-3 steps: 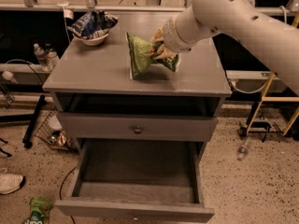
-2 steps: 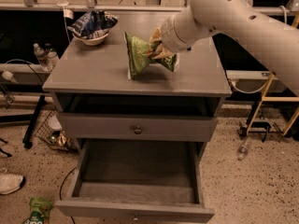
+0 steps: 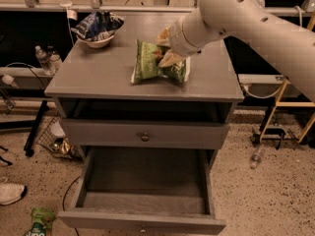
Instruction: Pick green jalapeno chip bag from middle drawer and place on counter
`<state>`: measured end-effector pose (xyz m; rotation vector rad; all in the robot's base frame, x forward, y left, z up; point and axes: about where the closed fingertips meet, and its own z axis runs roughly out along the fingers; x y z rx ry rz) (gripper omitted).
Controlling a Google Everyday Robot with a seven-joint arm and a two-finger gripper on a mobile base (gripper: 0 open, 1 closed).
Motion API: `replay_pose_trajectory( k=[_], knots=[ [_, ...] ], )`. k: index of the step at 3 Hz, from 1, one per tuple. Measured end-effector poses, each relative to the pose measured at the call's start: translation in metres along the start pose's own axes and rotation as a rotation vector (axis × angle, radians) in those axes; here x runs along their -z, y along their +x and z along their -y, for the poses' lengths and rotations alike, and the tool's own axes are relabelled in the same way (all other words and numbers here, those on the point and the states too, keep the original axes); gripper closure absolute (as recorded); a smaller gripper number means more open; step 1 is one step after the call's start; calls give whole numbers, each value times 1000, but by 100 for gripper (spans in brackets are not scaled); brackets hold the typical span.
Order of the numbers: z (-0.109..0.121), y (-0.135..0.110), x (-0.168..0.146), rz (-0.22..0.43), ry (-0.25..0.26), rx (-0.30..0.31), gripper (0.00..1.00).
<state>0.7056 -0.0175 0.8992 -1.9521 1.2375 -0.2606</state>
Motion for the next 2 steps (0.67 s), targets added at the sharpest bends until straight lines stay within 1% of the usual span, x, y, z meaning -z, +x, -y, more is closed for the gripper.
replay_pose_trajectory(
  k=[1, 2],
  knots=[
    [-1, -1, -2, 2, -3, 1, 0],
    [1, 1, 3, -8, 0, -6, 0]
  ],
)
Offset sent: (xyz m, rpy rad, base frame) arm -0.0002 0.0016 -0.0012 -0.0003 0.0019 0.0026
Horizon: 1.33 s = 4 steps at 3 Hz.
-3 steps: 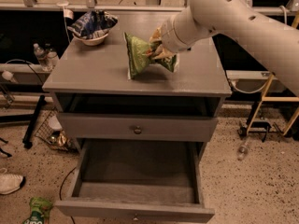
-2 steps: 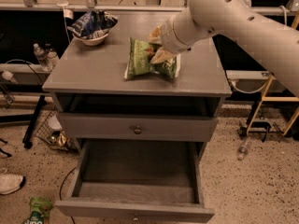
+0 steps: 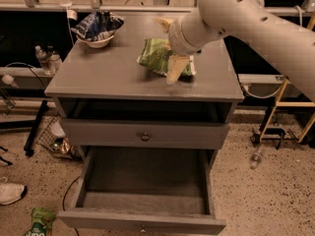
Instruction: Pick green jalapeno chip bag from middle drawer and place on counter
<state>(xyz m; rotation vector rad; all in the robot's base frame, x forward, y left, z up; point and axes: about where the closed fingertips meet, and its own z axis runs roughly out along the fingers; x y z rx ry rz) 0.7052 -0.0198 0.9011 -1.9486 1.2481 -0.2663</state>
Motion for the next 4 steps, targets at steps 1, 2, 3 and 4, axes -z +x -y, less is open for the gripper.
replay_pose_trajectory(
  k=[1, 2, 3, 4],
  knots=[
    [4, 9, 14, -34, 10, -22, 0],
    [9, 42, 49, -64, 51, -103, 0],
    [8, 91, 76, -73, 76, -220, 0],
    [10, 140, 106, -73, 131, -345, 0]
  ],
)
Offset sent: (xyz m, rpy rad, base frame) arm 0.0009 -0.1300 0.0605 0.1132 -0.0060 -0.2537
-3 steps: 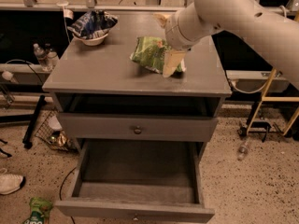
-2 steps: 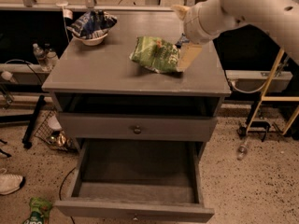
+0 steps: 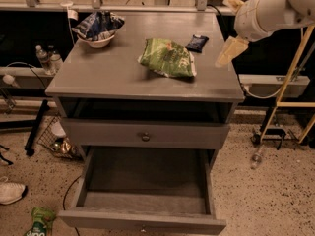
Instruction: Pick green jalapeno chip bag from middle drawer and place on counter
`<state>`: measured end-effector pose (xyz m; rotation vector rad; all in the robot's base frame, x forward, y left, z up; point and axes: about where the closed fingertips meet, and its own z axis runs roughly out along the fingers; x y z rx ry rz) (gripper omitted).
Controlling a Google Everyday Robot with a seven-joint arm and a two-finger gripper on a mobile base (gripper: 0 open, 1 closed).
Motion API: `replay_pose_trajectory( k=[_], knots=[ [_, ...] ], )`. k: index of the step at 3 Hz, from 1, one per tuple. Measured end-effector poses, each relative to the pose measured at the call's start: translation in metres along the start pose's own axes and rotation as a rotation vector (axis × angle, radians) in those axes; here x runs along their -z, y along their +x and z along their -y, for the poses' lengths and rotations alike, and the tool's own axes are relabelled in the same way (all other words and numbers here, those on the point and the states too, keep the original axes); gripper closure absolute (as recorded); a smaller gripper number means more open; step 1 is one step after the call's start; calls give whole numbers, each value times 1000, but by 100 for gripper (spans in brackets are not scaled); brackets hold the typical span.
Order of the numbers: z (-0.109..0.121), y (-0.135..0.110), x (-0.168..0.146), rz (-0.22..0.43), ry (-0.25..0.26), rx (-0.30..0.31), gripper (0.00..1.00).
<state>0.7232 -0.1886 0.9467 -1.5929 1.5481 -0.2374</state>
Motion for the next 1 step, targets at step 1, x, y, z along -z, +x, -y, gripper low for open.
replay_pose_trajectory(
  k=[1],
  knots=[
    [0, 0, 0, 0, 0, 0, 0]
  ],
)
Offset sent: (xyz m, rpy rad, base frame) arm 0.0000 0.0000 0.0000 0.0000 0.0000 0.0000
